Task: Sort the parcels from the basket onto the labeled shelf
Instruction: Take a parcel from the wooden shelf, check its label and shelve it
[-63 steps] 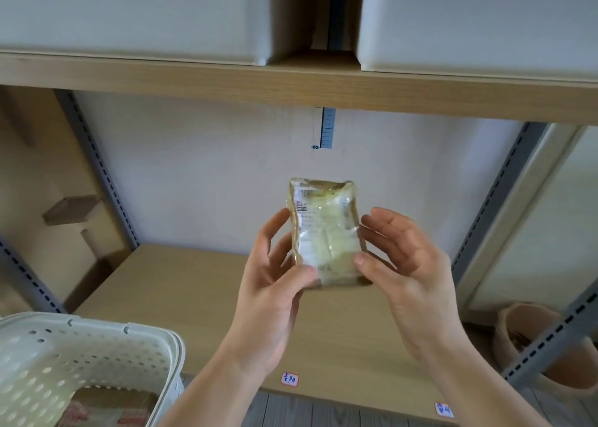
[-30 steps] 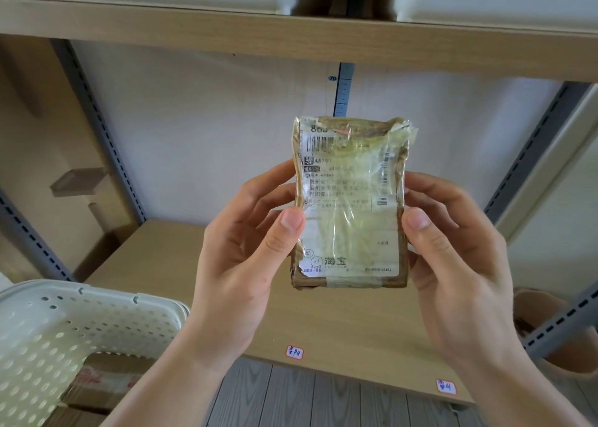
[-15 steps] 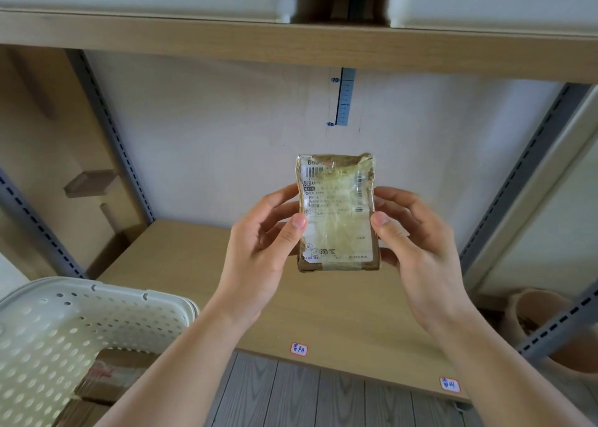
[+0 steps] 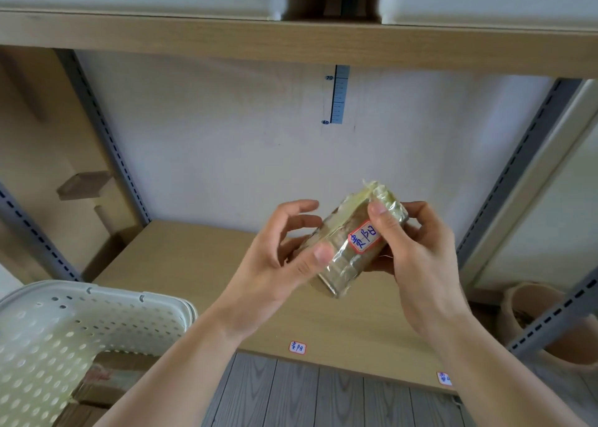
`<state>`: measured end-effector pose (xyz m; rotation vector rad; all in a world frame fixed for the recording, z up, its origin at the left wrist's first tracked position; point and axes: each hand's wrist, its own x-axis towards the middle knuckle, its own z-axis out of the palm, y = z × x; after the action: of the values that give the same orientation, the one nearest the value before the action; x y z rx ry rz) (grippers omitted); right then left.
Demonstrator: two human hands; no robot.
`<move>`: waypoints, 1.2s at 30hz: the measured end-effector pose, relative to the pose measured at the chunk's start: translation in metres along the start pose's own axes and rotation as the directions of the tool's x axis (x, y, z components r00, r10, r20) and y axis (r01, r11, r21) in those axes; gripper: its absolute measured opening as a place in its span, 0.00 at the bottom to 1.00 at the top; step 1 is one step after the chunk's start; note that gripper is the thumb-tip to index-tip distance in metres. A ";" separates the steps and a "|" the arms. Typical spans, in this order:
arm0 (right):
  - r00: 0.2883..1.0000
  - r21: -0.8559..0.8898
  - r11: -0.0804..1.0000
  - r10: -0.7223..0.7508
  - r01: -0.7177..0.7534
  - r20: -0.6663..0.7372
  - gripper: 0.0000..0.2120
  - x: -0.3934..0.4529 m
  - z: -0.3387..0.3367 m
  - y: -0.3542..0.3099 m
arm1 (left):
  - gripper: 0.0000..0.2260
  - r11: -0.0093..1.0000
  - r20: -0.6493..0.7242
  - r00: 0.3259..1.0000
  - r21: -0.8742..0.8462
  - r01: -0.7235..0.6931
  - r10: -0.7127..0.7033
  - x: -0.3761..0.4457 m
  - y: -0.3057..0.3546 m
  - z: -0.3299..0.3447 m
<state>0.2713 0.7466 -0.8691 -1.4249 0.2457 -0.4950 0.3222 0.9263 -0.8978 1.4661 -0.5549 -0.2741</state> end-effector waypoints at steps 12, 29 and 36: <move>0.957 -0.050 0.995 0.094 -0.083 0.276 0.17 0.018 -0.020 0.004 | 0.29 0.969 -0.404 0.912 -0.193 -0.155 0.065 0.009 -0.001 -0.004; 0.992 -0.219 0.974 -0.042 0.066 0.115 0.28 0.017 -0.018 0.009 | 0.04 0.975 -0.462 0.880 0.222 -0.008 0.112 -0.002 0.010 -0.003; 0.993 -0.281 0.955 -0.067 0.092 0.099 0.15 0.023 -0.022 0.022 | 0.02 0.938 -0.427 0.886 0.346 -0.025 0.181 0.008 -0.008 -0.013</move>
<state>0.2860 0.7177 -0.8909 -1.7402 0.1941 -0.4739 0.3365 0.9326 -0.9045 1.7500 -0.3022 0.2639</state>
